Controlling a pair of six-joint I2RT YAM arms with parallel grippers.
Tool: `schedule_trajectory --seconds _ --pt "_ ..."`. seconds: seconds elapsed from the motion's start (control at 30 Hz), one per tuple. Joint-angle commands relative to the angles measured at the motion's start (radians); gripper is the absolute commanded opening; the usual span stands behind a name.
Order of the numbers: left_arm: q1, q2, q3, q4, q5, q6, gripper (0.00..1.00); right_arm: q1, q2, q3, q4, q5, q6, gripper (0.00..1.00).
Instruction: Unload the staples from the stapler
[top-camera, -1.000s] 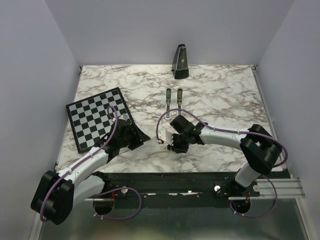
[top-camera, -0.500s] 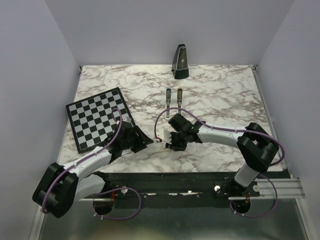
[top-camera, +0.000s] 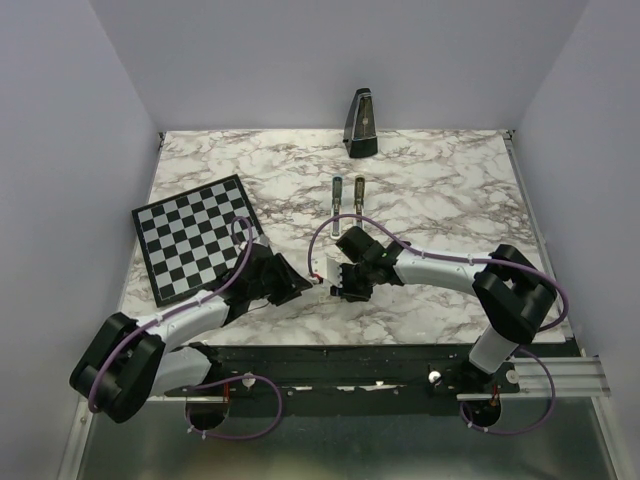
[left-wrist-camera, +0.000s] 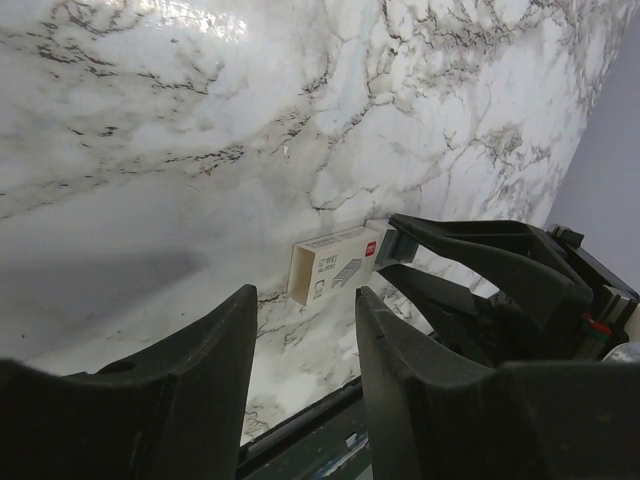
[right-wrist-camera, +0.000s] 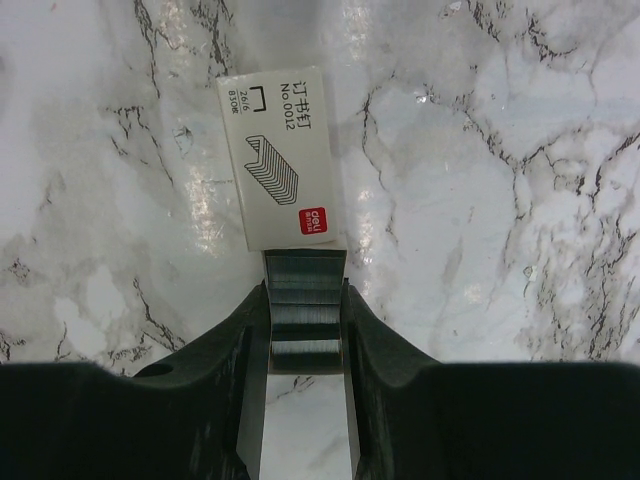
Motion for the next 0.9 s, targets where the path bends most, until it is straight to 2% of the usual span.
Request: schedule_trajectory --seconds 0.0,0.87 --pt "-0.022 0.012 -0.004 0.049 0.016 -0.018 0.51 -0.004 0.015 0.006 -0.031 -0.047 0.0 0.37" --pt "-0.096 0.131 -0.004 0.153 0.037 -0.034 0.44 -0.004 0.038 0.037 -0.06 -0.073 0.014 0.38"
